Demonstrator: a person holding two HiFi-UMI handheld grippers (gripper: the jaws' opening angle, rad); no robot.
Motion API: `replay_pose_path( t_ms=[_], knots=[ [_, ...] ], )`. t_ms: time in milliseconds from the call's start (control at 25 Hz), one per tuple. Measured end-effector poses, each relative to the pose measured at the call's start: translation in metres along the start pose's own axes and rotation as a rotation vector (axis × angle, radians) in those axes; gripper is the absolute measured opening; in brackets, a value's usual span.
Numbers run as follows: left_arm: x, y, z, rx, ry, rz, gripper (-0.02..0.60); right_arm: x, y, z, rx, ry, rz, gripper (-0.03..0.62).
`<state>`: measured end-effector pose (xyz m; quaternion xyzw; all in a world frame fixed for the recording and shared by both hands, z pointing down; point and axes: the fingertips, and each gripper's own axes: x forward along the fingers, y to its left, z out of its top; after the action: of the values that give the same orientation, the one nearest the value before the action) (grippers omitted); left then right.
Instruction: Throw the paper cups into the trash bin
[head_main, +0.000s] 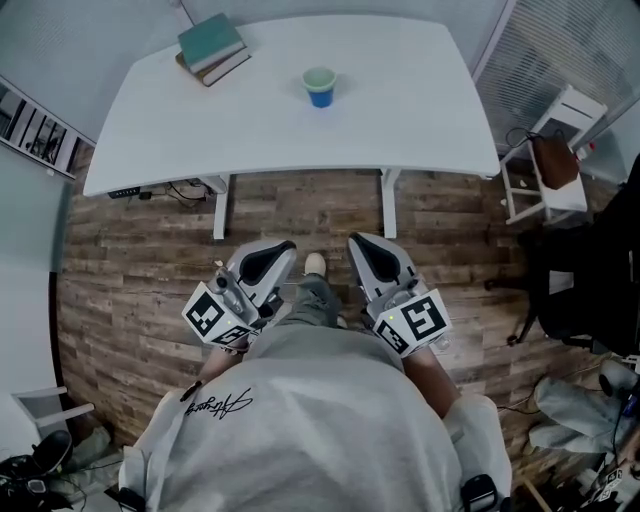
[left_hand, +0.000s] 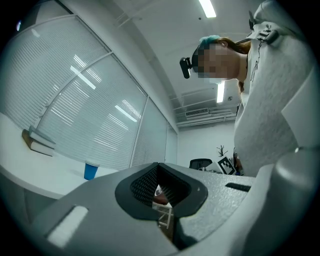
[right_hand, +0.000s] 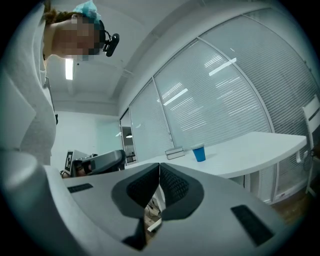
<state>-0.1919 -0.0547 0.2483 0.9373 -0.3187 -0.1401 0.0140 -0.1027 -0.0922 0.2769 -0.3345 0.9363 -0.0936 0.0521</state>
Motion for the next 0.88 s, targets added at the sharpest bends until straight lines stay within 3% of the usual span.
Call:
replay_pose_path(
  t_ms=[880],
  knots=[
    [0.049,0.113,0.015,-0.009,-0.013,-0.031,0.003,0.095,-0.065,0.028,-0.033,-0.013,-0.04,0.011]
  ],
)
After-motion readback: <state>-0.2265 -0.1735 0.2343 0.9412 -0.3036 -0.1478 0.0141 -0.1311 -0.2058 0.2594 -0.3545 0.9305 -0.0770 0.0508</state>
